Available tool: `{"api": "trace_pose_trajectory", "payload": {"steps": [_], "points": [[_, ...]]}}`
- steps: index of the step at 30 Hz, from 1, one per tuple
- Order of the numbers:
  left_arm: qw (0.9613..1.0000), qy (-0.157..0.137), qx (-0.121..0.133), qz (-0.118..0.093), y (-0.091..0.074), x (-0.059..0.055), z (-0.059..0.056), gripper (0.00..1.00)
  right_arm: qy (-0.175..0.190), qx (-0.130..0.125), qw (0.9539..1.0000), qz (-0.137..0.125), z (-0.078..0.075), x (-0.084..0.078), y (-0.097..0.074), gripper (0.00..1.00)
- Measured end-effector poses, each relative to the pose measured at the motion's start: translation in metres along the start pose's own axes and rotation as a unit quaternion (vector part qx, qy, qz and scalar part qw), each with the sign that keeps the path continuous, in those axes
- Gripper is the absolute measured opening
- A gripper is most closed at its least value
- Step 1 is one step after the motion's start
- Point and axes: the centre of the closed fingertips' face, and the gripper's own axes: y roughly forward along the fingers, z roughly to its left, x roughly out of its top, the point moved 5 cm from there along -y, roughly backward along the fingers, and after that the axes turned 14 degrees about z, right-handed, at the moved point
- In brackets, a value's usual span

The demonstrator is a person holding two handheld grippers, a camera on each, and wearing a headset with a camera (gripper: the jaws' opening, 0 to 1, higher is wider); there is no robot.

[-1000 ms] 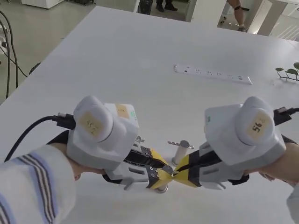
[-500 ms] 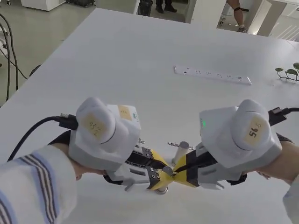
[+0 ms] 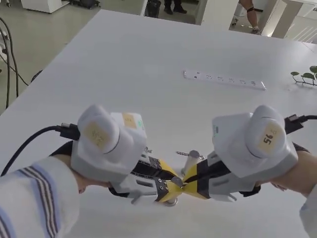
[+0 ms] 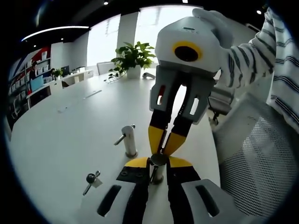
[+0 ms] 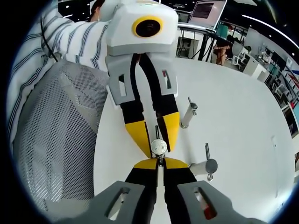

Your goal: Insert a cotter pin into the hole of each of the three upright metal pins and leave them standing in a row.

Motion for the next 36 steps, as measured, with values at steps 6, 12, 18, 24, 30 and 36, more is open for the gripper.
{"api": "trace_pose_trajectory", "payload": {"steps": [6,12,18,24,30,36], "points": [[0.9999,0.010,0.003,-0.001,0.000,0.000,0.000,0.10,0.004,-0.002,1.0000,-0.003,0.000,0.000,0.001,0.00],[0.9999,0.011,-0.001,0.002,-0.001,-0.002,-0.003,0.15,0.009,-0.008,0.9998,-0.015,-0.003,-0.001,-0.003,0.01],[0.9999,0.005,0.002,-0.011,-0.010,-0.002,-0.003,0.28,0.028,-0.009,0.9987,-0.041,-0.003,-0.001,-0.006,0.07],[0.9991,0.006,-0.019,-0.039,-0.026,0.003,-0.015,0.45,0.027,-0.011,0.9964,-0.079,0.002,0.002,-0.009,0.20],[0.9979,0.000,-0.003,-0.065,-0.044,0.004,-0.019,0.68,0.043,-0.012,0.9951,-0.089,0.005,-0.002,-0.006,0.25],[0.9978,-0.013,0.001,-0.064,-0.059,-0.012,-0.024,0.78,0.067,-0.008,0.9920,-0.106,0.007,-0.005,-0.004,0.27]]}}
